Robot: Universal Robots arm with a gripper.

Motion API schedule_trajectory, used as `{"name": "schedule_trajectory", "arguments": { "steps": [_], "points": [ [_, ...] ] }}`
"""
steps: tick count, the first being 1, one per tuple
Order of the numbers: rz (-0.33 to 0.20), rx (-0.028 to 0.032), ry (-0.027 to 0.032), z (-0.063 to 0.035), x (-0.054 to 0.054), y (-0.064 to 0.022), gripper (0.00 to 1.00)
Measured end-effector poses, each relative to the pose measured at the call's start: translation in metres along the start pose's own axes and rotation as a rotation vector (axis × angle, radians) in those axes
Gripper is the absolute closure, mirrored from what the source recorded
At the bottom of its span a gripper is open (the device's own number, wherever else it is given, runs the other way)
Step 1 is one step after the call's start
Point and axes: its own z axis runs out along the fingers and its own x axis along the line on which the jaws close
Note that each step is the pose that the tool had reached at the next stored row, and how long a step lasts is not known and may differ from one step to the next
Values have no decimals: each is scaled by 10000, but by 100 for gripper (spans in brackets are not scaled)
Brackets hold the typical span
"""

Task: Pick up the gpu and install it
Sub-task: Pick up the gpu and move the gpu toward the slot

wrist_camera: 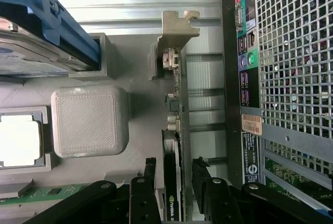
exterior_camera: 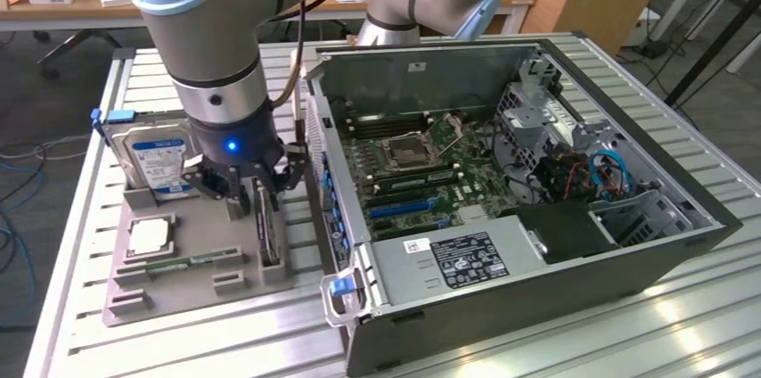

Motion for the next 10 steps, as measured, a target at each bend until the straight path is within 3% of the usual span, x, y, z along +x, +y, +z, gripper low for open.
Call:
{"name": "schedule_trajectory", "arguments": {
  "steps": [10],
  "points": [
    [0,1,0,44,3,-2,59]
  ]
}}
